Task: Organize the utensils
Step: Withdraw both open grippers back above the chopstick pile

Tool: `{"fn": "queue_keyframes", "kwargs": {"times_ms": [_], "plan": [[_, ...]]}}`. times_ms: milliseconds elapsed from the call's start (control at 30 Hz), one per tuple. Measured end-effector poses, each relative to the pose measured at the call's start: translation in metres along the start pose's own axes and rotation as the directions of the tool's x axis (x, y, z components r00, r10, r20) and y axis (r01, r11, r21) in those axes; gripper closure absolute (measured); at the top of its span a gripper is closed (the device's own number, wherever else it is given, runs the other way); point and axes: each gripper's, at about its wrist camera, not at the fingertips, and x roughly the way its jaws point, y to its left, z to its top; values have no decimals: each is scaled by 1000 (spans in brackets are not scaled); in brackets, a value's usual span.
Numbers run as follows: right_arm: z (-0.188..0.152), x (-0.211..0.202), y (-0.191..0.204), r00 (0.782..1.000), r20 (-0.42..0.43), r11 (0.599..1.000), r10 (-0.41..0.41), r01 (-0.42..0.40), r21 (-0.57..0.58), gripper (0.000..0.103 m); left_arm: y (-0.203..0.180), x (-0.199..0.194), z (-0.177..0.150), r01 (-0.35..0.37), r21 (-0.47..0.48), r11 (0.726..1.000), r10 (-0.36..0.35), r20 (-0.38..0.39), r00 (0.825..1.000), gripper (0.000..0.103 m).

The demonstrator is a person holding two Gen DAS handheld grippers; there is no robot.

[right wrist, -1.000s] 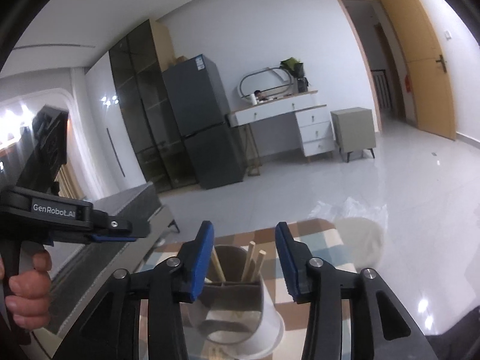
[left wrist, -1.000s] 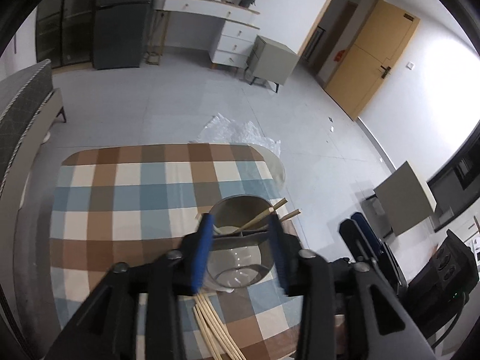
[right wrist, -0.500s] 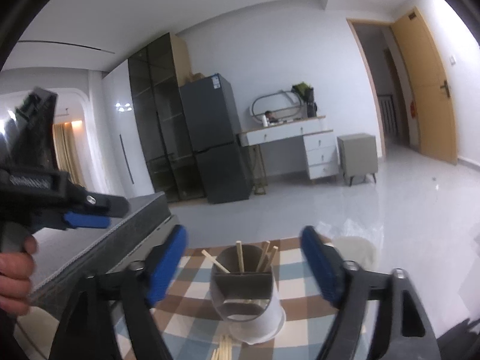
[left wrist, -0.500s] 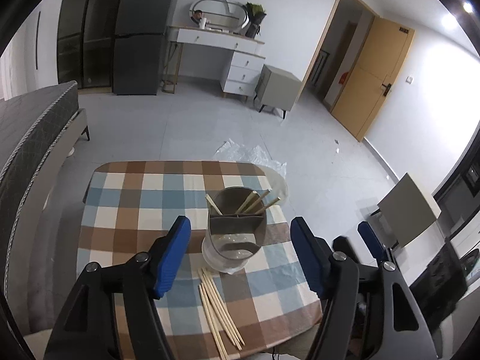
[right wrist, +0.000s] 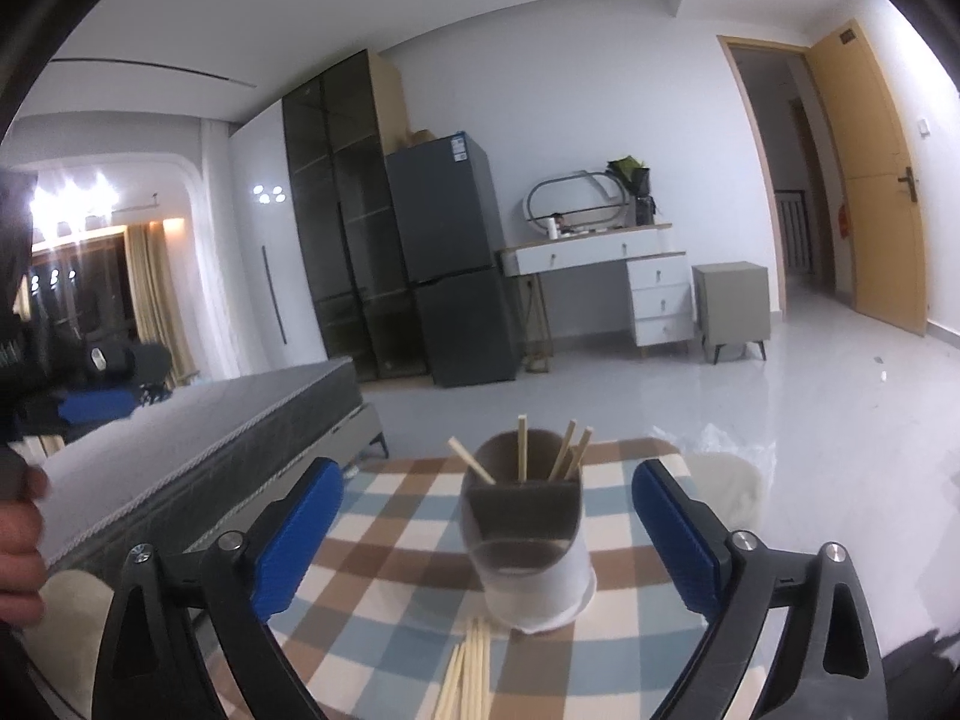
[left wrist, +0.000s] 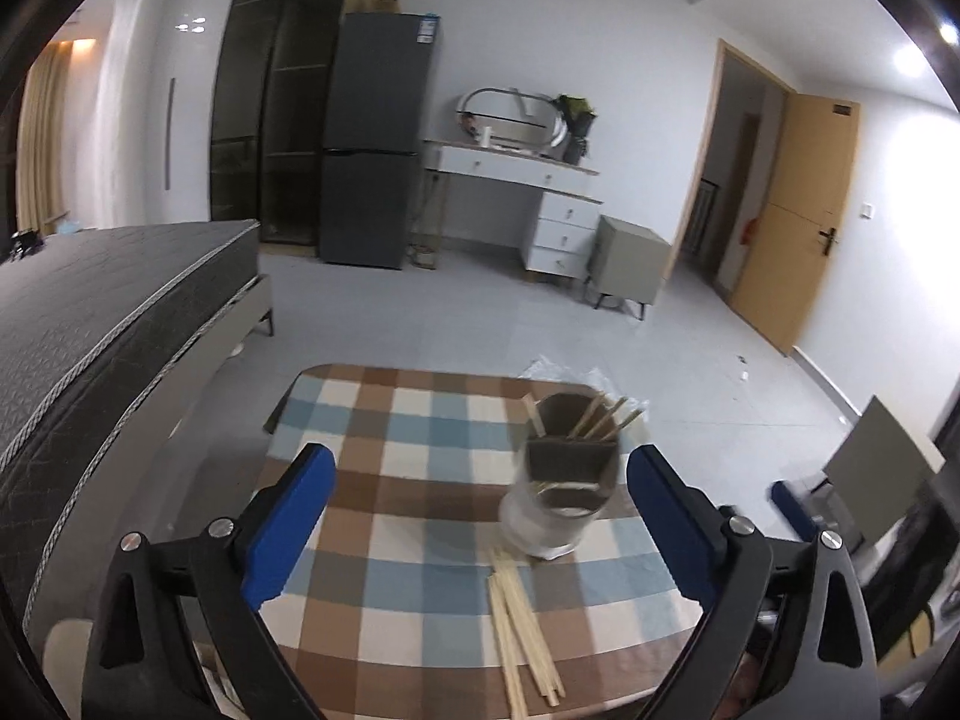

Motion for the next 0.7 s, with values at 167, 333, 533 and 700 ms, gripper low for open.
{"fn": "queue_keyframes", "kwargs": {"times_ms": [167,333,533,700], "plan": [[-12,2,2,999,-46,1000,3,-3,-12,4,9,29,-23,-33,6,999,33,-27,999,8],[-21,8,4,996,-89,999,-10,7,-33,4,13,54,-40,-48,4,999,48,-55,997,8],[-34,25,1,985,-172,1000,-15,14,-9,4,22,74,-54,-70,-6,998,69,-93,993,8],[-46,45,5,967,-254,999,-32,23,-38,4,29,92,-67,-88,-2,996,87,-129,988,8]]}}
